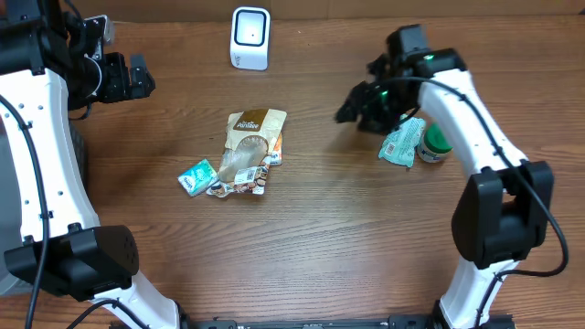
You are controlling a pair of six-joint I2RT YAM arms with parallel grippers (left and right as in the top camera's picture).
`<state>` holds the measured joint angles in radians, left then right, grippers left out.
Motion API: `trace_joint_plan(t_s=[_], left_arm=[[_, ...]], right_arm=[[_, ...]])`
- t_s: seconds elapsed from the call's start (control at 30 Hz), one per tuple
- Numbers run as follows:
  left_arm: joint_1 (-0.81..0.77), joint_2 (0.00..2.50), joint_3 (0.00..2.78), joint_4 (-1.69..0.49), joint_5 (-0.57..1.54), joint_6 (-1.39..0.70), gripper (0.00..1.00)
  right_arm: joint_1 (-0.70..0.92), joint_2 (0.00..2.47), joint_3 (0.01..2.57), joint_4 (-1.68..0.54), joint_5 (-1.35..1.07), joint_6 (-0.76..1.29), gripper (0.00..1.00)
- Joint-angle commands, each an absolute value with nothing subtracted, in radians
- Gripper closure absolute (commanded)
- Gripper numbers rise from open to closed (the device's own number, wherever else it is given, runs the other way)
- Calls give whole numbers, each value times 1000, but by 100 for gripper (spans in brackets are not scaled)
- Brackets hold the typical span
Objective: Scan the item barcode
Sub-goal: 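Reach the right gripper left to the brown pouch and grasp it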
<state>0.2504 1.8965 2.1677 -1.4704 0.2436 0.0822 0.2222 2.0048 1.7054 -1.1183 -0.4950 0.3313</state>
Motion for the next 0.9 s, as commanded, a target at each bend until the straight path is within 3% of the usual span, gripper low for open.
trace_joint_plan(t_s=[0.0,0.17,0.4,0.7,0.87], left_arm=[[248,1893,2173,-1468,252,97,0],[248,1893,2173,-1468,252,97,0],[248,1893,2173,-1468,252,97,0],[248,1893,2173,-1468,252,97,0],[248,1893,2173,-1468,252,97,0]], right_arm=[[324,1992,1662,-1097,-559,345,38],[461,2006,1614,-981,-485,489,31],[614,2024,1518,-710,-389,686,31],[693,2112,1494,-599,-303,684,32],[693,2115,1494,-549,-281,648,56]])
